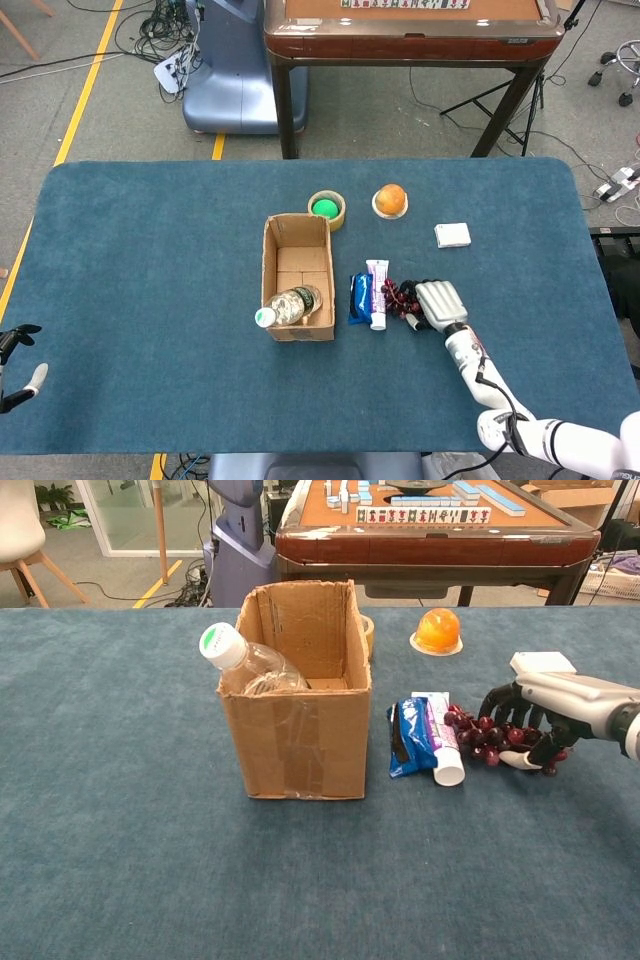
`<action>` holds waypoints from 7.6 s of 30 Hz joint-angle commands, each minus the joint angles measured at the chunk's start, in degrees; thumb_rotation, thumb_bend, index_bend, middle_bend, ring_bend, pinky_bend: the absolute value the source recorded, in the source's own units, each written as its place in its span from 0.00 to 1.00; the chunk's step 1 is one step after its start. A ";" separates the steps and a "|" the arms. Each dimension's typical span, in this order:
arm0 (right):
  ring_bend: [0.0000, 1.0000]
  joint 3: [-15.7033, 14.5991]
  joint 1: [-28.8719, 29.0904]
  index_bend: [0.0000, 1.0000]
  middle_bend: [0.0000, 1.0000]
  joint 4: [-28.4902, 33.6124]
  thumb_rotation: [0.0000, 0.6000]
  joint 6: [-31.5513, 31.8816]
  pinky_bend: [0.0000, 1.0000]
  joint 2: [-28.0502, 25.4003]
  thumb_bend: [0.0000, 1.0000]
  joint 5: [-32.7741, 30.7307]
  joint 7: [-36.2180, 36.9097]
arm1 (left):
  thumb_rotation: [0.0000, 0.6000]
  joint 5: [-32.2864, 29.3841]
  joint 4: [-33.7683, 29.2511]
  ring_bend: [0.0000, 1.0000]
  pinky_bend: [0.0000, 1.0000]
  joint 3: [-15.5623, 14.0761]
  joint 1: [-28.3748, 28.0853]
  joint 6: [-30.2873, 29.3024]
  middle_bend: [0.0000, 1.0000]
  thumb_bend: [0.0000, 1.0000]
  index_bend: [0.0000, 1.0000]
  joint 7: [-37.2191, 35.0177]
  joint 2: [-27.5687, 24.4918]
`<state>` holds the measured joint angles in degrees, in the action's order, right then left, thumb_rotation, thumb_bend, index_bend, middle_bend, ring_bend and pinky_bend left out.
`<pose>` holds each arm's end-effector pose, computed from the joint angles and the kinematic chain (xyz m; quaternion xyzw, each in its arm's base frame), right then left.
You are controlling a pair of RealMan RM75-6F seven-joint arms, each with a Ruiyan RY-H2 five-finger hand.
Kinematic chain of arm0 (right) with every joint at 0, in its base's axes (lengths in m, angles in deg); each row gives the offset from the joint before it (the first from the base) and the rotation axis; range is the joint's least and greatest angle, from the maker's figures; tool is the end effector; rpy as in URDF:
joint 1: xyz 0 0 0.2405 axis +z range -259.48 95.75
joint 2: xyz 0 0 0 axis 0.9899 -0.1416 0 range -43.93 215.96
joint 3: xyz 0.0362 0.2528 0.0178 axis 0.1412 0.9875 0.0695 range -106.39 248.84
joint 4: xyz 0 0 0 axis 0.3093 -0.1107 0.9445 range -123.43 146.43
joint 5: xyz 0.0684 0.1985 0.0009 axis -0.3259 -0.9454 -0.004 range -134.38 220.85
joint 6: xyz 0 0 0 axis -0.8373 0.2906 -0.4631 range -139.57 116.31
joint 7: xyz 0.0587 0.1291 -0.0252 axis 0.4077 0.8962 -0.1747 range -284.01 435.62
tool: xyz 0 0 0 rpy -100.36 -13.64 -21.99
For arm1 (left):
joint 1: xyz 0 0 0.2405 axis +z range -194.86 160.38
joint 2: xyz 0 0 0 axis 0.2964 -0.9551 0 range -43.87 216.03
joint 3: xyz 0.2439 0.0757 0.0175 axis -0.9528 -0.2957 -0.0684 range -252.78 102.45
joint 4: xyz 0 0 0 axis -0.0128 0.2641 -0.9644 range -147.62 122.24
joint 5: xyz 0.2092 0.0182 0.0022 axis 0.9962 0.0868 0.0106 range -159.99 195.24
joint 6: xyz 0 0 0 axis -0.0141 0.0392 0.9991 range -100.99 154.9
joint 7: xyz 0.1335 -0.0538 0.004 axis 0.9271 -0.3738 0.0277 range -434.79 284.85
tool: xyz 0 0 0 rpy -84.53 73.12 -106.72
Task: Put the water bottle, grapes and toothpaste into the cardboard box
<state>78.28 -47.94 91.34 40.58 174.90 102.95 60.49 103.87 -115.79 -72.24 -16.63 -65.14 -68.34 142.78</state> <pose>-0.2334 -0.3165 -0.0215 0.7005 -0.4765 0.2949 0.4420 -0.2910 0.1506 0.1985 -0.5658 -0.3609 -0.3788 0.6373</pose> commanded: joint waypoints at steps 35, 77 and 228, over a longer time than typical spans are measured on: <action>0.59 8.99 -0.95 0.60 0.62 20.30 1.00 12.89 0.73 -13.45 0.50 9.19 2.91 | 1.00 -0.52 0.31 0.35 0.55 0.00 -0.34 0.87 0.43 0.28 0.32 0.53 0.39; 0.27 13.90 18.99 0.27 0.24 19.13 1.00 7.48 0.45 -1.48 0.00 -5.55 -10.46 | 1.00 1.76 -1.08 0.35 0.55 -0.05 1.42 -2.73 0.44 0.28 0.32 -2.23 -1.95; 0.00 -6.75 6.54 0.38 0.04 -8.28 1.00 2.69 0.09 3.41 0.00 27.34 -10.15 | 1.00 0.77 -0.68 0.35 0.55 -0.09 0.74 -0.86 0.43 0.28 0.32 -0.68 -0.89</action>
<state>71.50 -41.44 82.93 43.33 178.45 130.29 50.43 104.65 -116.47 -72.34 -15.89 -66.00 -69.02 141.90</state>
